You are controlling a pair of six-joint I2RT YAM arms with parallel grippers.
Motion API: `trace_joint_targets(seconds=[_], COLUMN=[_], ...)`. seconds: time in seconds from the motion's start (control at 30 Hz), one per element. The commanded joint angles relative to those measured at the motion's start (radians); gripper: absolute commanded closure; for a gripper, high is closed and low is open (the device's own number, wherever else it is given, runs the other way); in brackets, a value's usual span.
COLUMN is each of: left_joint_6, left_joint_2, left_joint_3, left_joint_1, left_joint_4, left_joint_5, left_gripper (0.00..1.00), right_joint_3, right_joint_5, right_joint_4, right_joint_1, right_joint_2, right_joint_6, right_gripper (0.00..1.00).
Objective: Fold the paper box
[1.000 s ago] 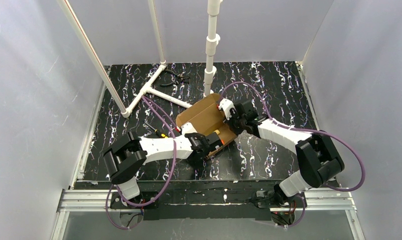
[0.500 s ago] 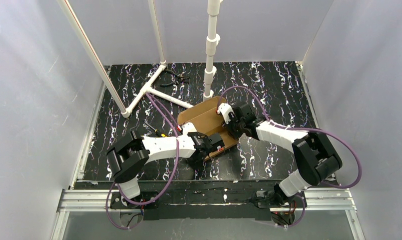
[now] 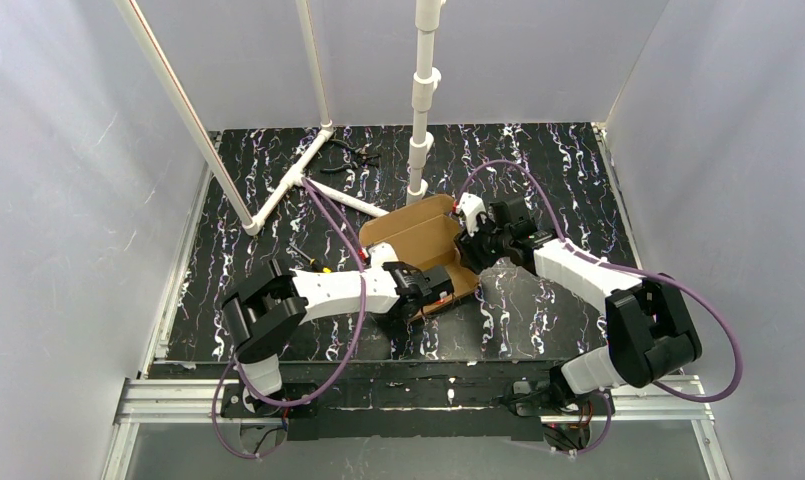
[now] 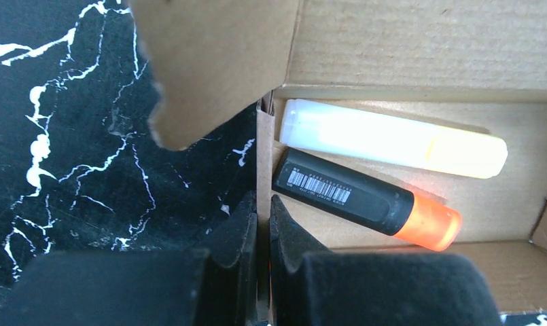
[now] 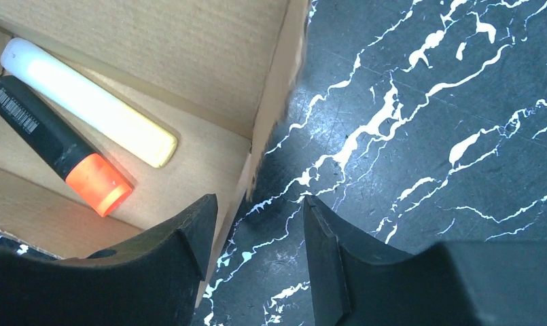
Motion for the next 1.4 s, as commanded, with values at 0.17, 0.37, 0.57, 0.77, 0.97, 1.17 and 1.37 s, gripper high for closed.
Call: trace_joint_targets(seconds=[0.17,0.37,0.57,0.77,0.97,1.17,1.37], left_joint_6=[0.012,0.011,0.011,0.015,0.021,0.013,0.014], left_joint_2=[0.019,0.019,0.016,0.025,0.021,0.014,0.002], left_joint_3=[0.06,0.063,0.064,0.075,0.078,0.066,0.051], left_joint_1=[-0.003,-0.003,-0.003,-0.003,-0.003,-0.003,-0.003], left_joint_4=[-0.103,-0.107,-0.109,-0.107,-0.108,-0.109,-0.106], left_joint_5=[-0.062,-0.059,-0.064,-0.055,-0.055,-0.046,-0.055], left_gripper=[0.97,0.96,0.96,0.95,0.93,0.93,0.89], right_joint_3=[-0.007,-0.021,-0.019,-0.02,-0.03,-0.017,-0.008], right_joint_5=[0.008,0.067,0.14,0.231,0.383,0.379,0.307], right_joint_4=[0.011,0.014,0.017,0.043,0.078,0.065,0.042], right_joint_1=[0.012,0.056,0.091,0.129,0.161,0.161,0.149], right_joint_2=[0.03,0.063,0.112,0.141,0.152,0.135,0.117], right_joint_6=[0.013,-0.011,-0.005,0.008,0.002,-0.002,-0.006], right_gripper=[0.43,0.43,0.65,0.99,0.99,0.74,0.57])
